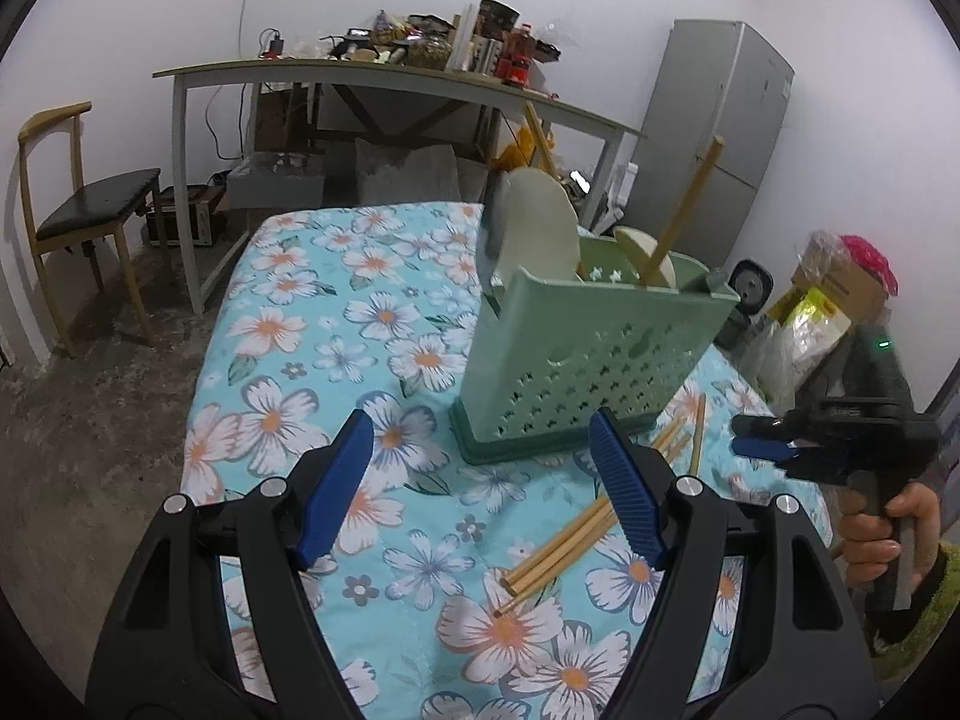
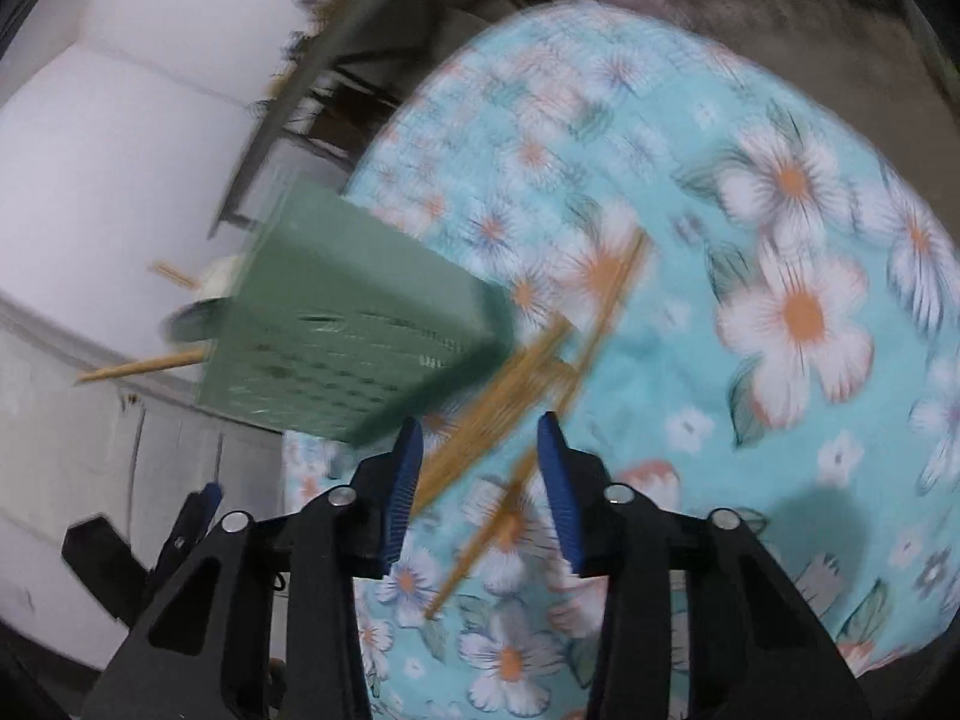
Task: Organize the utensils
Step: 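Move both tools back down to the remaining chopsticks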
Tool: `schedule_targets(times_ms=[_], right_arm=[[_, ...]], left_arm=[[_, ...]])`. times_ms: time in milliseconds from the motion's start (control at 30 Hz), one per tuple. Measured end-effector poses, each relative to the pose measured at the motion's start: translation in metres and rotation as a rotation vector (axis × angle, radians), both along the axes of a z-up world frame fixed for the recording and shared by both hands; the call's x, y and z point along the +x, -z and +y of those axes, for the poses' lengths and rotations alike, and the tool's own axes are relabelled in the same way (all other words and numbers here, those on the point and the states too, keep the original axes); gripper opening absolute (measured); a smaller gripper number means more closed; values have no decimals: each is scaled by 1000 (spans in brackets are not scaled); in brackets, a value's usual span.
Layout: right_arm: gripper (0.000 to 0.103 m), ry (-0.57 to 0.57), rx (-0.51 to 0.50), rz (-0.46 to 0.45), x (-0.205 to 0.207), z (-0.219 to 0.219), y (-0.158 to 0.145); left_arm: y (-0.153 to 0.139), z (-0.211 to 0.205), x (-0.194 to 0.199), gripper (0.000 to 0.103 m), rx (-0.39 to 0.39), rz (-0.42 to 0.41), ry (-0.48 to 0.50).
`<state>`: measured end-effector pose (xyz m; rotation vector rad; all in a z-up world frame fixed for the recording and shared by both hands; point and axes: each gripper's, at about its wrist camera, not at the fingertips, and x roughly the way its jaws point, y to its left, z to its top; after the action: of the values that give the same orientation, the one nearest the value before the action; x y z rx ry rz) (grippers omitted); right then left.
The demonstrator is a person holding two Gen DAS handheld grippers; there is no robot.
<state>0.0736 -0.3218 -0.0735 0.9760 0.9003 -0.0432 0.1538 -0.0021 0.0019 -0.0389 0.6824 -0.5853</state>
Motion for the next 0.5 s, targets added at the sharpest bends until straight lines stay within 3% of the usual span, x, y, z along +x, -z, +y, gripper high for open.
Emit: schedule_targets(times_ms=[233,400,500], right_arm=[[24,106,73,58,11,-22,37],[12,117,78,49,18,-27,49],[11,120,98,34,16,-30,49]], left_arm=[[10,-13,-1,70,31,32,58],[17,-28,-3,64,43,59,118],[23,-39,-3,59,54,84,159]])
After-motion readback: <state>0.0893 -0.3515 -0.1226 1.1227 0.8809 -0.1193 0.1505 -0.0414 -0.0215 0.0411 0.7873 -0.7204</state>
